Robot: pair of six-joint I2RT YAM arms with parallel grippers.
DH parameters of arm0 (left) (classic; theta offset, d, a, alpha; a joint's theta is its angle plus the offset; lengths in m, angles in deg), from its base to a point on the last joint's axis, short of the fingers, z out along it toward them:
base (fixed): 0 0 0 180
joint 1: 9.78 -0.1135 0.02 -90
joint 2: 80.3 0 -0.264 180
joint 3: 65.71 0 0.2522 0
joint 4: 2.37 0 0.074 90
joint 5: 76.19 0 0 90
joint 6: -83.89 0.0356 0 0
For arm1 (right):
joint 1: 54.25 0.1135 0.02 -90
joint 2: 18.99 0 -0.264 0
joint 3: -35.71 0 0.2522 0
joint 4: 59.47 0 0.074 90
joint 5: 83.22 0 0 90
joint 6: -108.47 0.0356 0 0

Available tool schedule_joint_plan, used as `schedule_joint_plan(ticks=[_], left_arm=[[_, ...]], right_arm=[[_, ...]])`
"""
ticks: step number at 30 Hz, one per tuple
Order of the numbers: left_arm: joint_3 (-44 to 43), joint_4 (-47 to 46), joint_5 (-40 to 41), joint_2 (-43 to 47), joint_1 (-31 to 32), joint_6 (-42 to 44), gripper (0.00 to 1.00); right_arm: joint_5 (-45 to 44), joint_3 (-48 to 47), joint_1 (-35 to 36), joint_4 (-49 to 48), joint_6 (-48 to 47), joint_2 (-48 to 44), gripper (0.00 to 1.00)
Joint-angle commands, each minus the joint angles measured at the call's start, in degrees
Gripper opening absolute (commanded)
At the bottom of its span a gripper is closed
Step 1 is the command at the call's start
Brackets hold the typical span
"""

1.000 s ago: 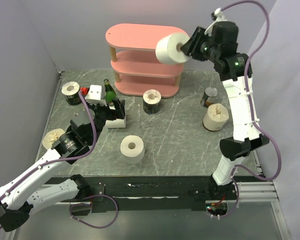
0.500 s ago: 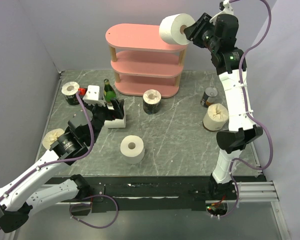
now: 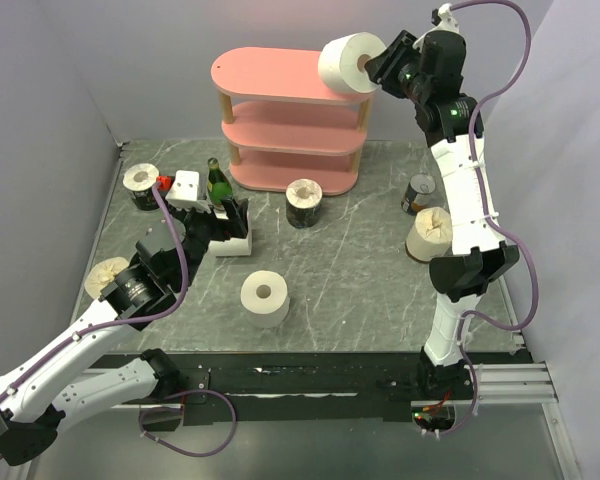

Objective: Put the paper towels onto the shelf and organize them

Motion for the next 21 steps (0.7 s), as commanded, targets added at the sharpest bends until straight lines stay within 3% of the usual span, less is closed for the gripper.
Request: schedule_joint_plan(ticks=[1, 10, 21], left_arm=[[0.01, -2.88, 0.44, 0.28, 0.25, 1.02, 0.96], [-0.08, -2.88, 0.44, 0.37, 0.16, 1.11, 0.96], [-0.26, -2.88, 0.26, 0.19, 0.16, 1.02, 0.96]], right_arm=[[-0.81, -4.29, -0.21, -6.94, 1.60, 0.62, 0.48], [-1.51, -4.74, -0.12, -7.29, 0.90, 1.68, 0.49], [-1.86, -5.17, -0.21, -8.61, 1.34, 2.38, 0.64]])
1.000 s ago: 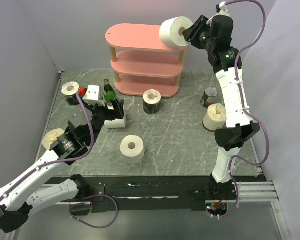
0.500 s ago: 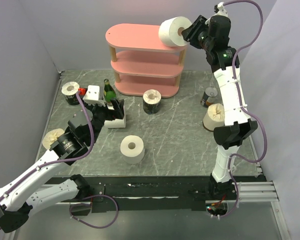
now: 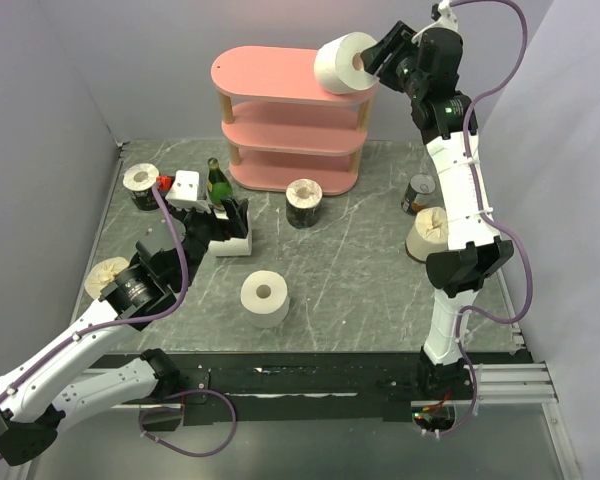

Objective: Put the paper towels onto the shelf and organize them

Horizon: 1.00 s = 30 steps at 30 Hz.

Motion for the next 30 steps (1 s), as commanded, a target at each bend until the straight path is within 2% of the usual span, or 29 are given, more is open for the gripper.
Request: schedule_joint_plan(ticks=[1, 7, 11, 21, 23, 24, 30], left_arm=[[-0.17, -2.79, 0.29, 0.28, 0.25, 1.02, 0.96], [-0.08, -2.79, 0.55, 0.37, 0.25, 1.11, 0.96], [-0.08, -2.97, 0.64, 0.28, 0.25, 1.20, 0.96], [0.01, -5.07, 0.91, -1.12, -0.36, -0.74, 0.96], [-2.35, -5.69, -0.76, -2.00, -1.67, -3.10, 0.96], [-3.67, -5.17, -4.34, -3.83, -2.47, -4.15, 0.96], [-9.31, -5.78, -5.69, -9.12, -3.09, -7.24, 0.96]], right_arm=[[-1.16, -3.51, -0.21, -4.72, 0.55, -0.09, 0.65], [-0.99, -4.57, -0.21, -5.51, 0.46, 1.40, 0.64], [-0.72, -4.75, 0.06, -6.21, 0.46, 2.37, 0.60], [0.16, -4.39, 0.93, -8.49, 2.05, 4.13, 0.59], [-0.37, -5.10, 1.28, -8.85, 1.96, 4.48, 0.59], [-0.63, -5.19, 1.37, -9.46, 2.31, 4.57, 0.59], [-0.72, -5.19, 1.64, -11.05, 2.57, 5.09, 0.61]])
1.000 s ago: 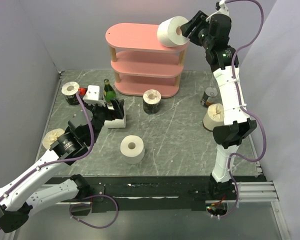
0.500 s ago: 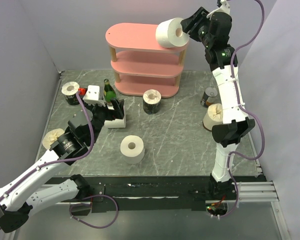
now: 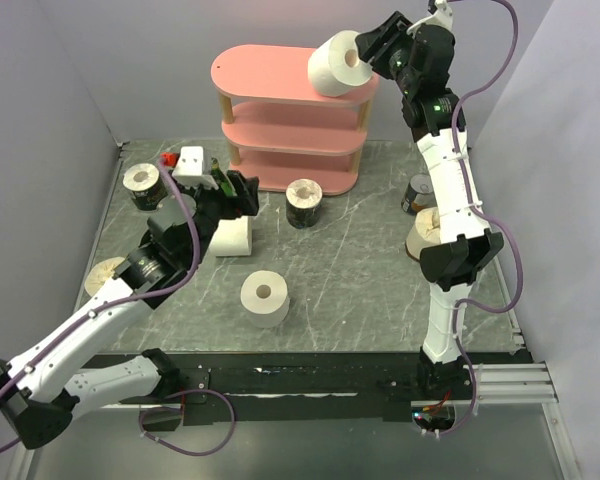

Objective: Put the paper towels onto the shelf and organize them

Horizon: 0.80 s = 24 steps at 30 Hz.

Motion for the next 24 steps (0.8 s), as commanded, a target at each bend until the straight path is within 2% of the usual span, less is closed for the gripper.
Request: schedule_joint_plan(ticks=[1, 9, 17, 24], left_arm=[[-4.13, -5.29, -3.28, -2.50, -0.12, -3.09, 0.96], [-11.69, -5.04, -5.40, -10.15, -0.21, -3.18, 0.96], [-11.87, -4.78, -4.96, -9.45, -0.21, -1.60, 0.96], [-10.73, -0.92, 0.22, -6.64, -0.29, 1.83, 0.96]], right_arm=[[-0.51, -2.34, 0.89, -2.61, 0.34, 1.33, 0.61], [-0.95, -2.78, 1.07, -3.84, -0.36, 2.74, 0.61], [-1.47, -2.78, 0.37, -5.69, -1.68, 1.87, 0.73], [-0.77, 0.37, -0.51, -5.43, -6.24, -2.78, 0.78]])
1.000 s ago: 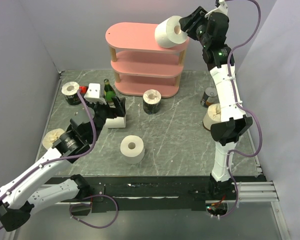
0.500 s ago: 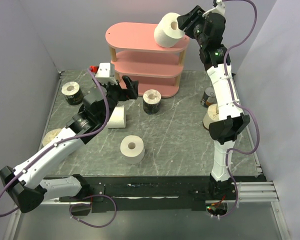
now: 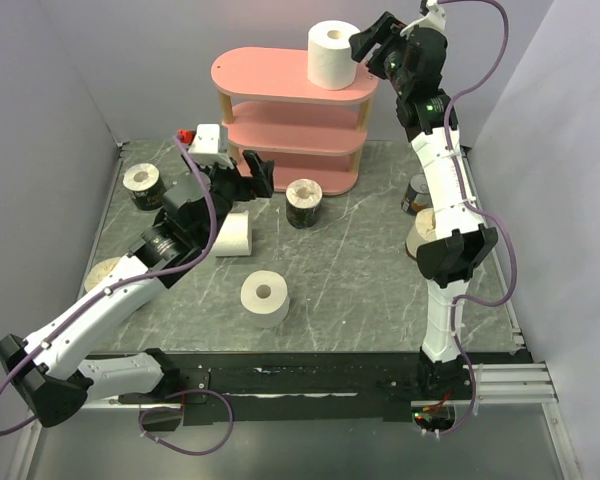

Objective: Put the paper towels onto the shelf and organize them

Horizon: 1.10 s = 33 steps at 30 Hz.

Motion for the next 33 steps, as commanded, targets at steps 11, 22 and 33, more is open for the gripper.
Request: schedule_joint_plan(ticks=[11, 22, 33], left_arm=[[6.95, 17.32, 6.11, 15.14, -6.59, -10.92, 0.96], [15.39, 22.52, -5.15, 17.53, -14.16, -20.16, 0.96], [15.83, 22.70, -4.80, 19.46, -14.25, -19.20, 0.96]], right_arm=[[0.82, 12.37, 3.41, -0.17, -14.05, -14.97, 0.77], [-3.86, 18.17, 10.28, -3.07, -19.87, -15.41, 0.75], [6.43, 12.73, 10.98, -7.28, -13.01, -7.15, 0.69]])
